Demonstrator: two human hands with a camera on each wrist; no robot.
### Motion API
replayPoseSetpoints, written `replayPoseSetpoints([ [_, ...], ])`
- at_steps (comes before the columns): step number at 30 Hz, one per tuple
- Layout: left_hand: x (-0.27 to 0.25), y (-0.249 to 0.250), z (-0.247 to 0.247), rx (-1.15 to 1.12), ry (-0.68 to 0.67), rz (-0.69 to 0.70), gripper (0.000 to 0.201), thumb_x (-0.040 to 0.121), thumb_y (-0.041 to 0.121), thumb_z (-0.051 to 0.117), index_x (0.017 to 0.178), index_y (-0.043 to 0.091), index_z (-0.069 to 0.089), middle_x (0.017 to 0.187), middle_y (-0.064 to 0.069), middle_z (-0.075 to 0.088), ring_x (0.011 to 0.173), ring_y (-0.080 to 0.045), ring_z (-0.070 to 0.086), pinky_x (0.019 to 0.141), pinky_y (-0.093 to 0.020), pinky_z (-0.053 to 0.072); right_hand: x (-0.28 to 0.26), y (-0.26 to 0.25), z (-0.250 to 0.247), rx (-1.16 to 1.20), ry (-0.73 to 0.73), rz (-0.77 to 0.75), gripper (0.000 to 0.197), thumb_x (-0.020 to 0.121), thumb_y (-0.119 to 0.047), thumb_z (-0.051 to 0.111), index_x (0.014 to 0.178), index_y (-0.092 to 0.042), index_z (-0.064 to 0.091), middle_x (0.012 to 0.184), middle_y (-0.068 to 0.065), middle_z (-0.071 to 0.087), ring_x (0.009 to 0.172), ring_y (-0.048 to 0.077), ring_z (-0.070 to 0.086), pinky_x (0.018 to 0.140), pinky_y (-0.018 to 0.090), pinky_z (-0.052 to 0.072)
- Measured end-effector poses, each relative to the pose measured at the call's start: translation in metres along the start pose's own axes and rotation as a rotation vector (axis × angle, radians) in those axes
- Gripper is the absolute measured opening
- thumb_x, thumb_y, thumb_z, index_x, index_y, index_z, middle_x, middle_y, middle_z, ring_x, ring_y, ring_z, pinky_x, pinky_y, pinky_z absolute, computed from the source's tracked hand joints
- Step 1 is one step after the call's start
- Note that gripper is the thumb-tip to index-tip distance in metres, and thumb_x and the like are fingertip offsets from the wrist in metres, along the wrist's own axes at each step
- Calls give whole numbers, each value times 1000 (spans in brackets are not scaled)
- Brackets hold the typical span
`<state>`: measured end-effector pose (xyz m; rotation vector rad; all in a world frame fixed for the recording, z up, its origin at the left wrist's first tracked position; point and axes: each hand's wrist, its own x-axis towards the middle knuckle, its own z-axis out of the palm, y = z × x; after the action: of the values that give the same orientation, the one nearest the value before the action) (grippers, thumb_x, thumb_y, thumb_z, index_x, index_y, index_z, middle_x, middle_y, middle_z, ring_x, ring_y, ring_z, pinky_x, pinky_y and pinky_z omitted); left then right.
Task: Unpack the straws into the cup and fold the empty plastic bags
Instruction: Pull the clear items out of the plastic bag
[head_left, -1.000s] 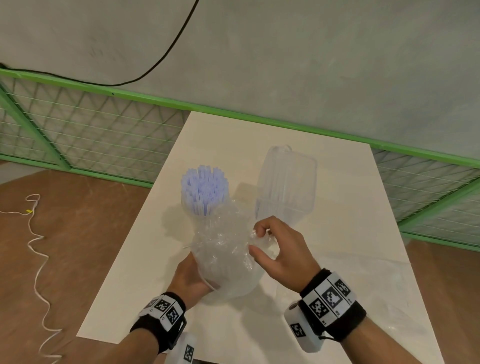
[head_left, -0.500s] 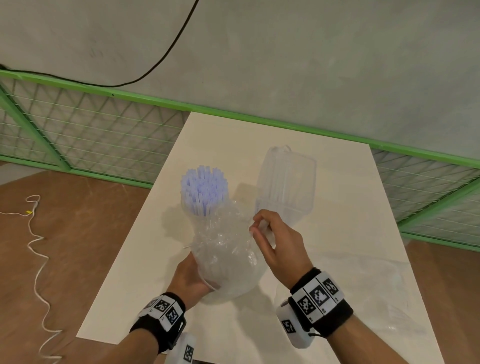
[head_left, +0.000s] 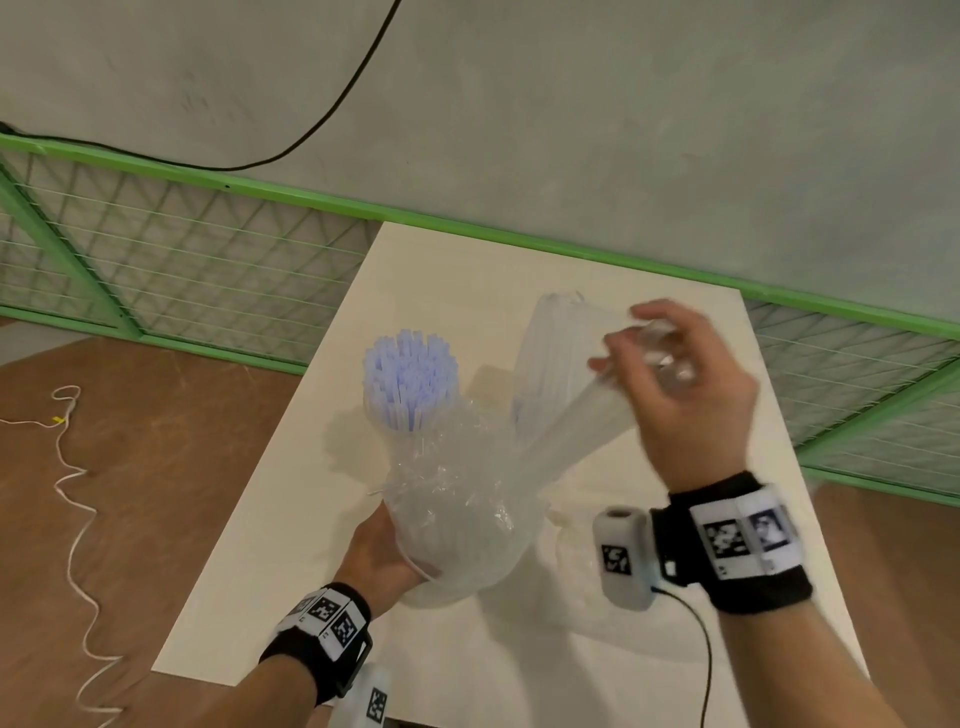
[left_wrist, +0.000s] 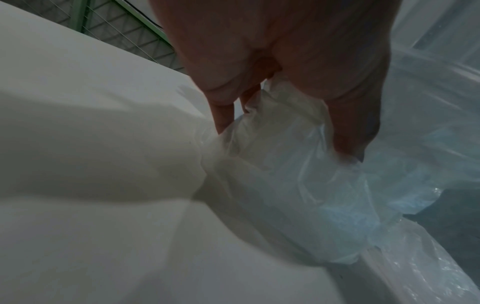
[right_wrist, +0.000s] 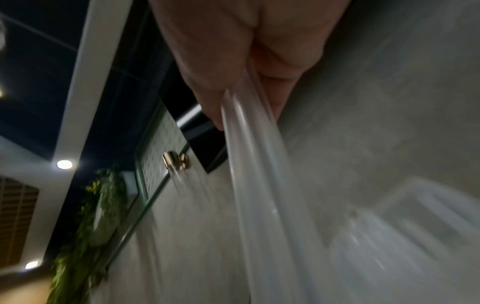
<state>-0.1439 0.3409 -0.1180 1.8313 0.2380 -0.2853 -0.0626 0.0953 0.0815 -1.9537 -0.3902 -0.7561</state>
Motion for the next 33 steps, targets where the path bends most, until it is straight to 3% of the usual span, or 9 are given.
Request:
replayPoseSetpoints([
  [2, 1, 1, 1, 1, -4, -1, 93, 32, 38, 87, 120, 25, 59, 105, 14, 69, 101, 1, 63, 88, -20, 51, 24, -9, -19, 37, 78, -18, 23, 90, -8, 70, 111, -5, 61, 88, 1, 69, 74, 8, 73, 64, 25, 59],
  [8, 0, 4, 2, 0, -18, 13, 89, 33, 43, 85, 117, 32, 58, 103, 18, 68, 100, 5, 61, 79, -7, 45, 89, -2, -50, 122, 207, -8, 20, 90, -10, 68, 107, -13, 58, 94, 11, 64, 83, 26, 71, 67, 39, 62],
  [13, -2, 7, 2, -30, -26, 31, 91, 33, 43, 84, 119, 25, 59, 106, 13, 68, 102, -1, 63, 83, -12, 47, 104, 74, -14, 14, -172, 182, 16, 93, -22, 65, 104, -31, 59, 94, 6, 70, 80, 19, 73, 76, 53, 58],
  [16, -1, 4, 3, -42, -17, -4, 90, 33, 40, 87, 118, 30, 59, 107, 15, 69, 103, 1, 63, 85, -11, 48, 87, 110, 8, -336, -572, 188, 27, 99, -33, 54, 126, -29, 56, 123, -3, 63, 112, 16, 61, 100, 35, 46],
  [18, 0, -1, 1, -79, -10, -39, 90, 32, 31, 95, 116, 31, 62, 110, 9, 71, 107, -8, 65, 96, -30, 52, 77, 123, 17, -423, -778, 229, 48, 99, -40, 50, 144, -26, 41, 147, -2, 46, 132, 22, 46, 104, 28, 34],
  [20, 1, -7, 0, -139, 1, -74, 91, 30, 24, 100, 114, 26, 66, 114, 1, 72, 111, -20, 65, 100, -48, 50, 77, 131, 21, -431, -818, 227, 67, 92, -53, 55, 150, -31, 29, 160, -5, 23, 146, 20, 24, 115, 41, 24],
  [25, -1, -6, 3, -99, 36, -42, 84, 35, 25, 92, 115, 18, 65, 107, 2, 73, 106, -13, 68, 97, -44, 53, 89, 132, 38, -606, -873, 92, 104, 63, -79, 66, 148, -46, 15, 162, -18, 4, 150, 19, 5, 111, 59, 18],
  [30, -3, 0, 4, -185, 31, -79, 86, 32, 18, 96, 111, 17, 63, 109, -8, 72, 107, -25, 67, 98, -52, 51, 88, 144, 55, -651, -894, 101, 86, 72, -72, 66, 144, -41, 30, 151, -11, 39, 135, 20, 42, 105, 46, 40],
  [33, -3, 7, 7, -142, 17, -64, 69, 43, 13, 94, 102, 25, 61, 97, -7, 71, 98, -20, 68, 92, -38, 53, 89, 153, 54, -602, -801, 91, 61, 83, -50, 69, 136, -35, 43, 132, -3, 58, 117, 26, 56, 96, 40, 45],
])
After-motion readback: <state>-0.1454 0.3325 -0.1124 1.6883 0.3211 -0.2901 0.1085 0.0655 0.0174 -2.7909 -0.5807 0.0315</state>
